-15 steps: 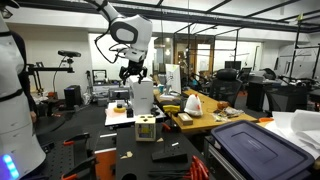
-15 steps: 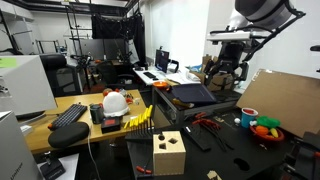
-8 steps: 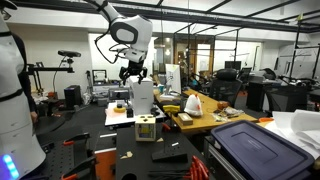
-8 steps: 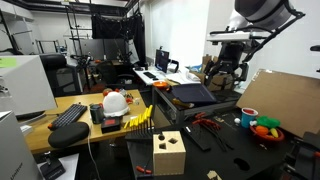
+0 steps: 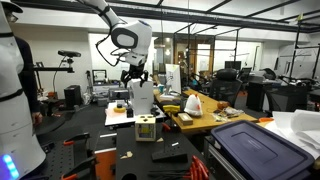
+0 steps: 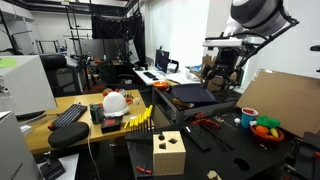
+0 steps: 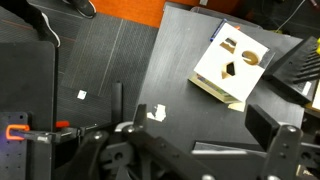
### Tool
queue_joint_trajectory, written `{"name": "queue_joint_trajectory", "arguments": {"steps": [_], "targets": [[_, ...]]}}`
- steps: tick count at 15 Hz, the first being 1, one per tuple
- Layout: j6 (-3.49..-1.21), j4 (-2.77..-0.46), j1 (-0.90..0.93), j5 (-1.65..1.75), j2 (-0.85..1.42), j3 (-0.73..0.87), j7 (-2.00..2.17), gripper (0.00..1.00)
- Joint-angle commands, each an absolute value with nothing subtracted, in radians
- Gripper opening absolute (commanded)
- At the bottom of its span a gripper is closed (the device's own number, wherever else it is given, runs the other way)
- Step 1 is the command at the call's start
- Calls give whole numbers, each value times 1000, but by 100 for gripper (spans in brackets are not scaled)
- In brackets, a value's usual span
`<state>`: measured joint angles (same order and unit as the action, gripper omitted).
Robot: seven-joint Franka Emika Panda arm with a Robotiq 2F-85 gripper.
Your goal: Move the red object to the next hole
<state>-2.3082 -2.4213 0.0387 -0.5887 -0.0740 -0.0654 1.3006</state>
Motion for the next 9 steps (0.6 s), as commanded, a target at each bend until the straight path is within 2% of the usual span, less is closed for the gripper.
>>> {"name": "queue_joint_trajectory", "arguments": {"steps": [1,9], "targets": [[-2381,-2413,69,-633,-38,-92,1368,100],[-2353,-2396,98,-578,-3,-113,1563,100]]}}
